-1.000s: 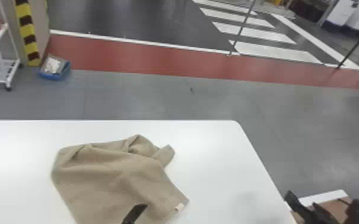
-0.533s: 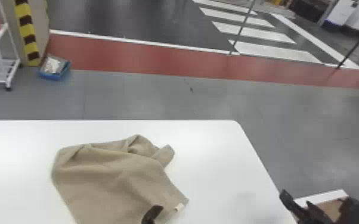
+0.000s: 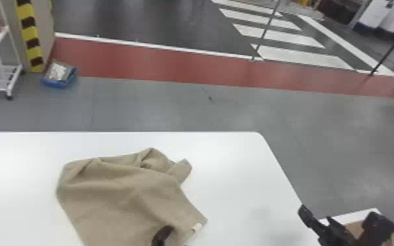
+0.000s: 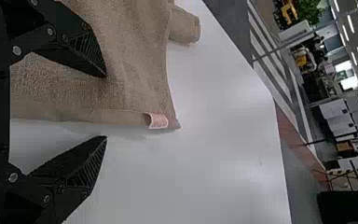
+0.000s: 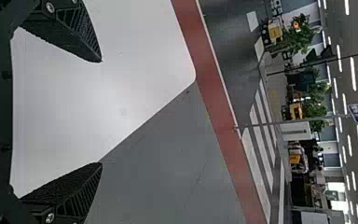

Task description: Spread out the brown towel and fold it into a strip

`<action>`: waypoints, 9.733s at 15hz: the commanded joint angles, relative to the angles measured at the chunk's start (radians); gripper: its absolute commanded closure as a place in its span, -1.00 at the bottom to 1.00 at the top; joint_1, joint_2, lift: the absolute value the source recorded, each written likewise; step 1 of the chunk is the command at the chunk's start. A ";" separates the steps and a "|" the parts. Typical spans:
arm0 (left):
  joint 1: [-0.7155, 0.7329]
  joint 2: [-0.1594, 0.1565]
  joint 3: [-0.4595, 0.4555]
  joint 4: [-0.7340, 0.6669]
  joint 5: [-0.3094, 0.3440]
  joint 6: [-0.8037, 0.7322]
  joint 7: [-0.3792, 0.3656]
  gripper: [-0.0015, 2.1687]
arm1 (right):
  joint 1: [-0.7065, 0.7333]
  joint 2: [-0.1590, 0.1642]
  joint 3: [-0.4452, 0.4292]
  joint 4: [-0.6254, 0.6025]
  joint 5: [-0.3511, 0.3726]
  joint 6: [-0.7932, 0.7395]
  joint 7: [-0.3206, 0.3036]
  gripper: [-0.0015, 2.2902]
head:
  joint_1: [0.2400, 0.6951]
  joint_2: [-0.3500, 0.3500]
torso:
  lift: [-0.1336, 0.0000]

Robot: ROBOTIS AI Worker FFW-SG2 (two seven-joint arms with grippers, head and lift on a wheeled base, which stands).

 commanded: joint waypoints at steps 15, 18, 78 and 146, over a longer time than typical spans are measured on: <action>0.214 0.132 0.346 -0.588 0.078 0.101 -0.050 0.86 | -0.036 -0.002 0.115 -0.043 0.010 0.029 0.146 -0.92 | 1.00 -1.00 | 1.00; 0.284 0.175 0.555 -0.689 0.158 0.082 -0.047 0.86 | -0.095 -0.012 0.180 -0.040 0.017 0.017 0.250 -0.92 | 1.00 -1.00 | 1.00; 0.436 0.195 0.929 -0.818 0.270 -0.068 -0.010 0.86 | -0.472 -0.176 0.209 0.216 0.316 0.269 0.505 0.69 | 1.00 -0.41 | 1.00; 0.111 0.230 0.542 0.035 -0.518 -0.593 0.167 -0.82 | -0.363 -0.333 0.233 0.554 0.233 -0.195 0.769 0.68 | 1.00 -1.00 | 1.00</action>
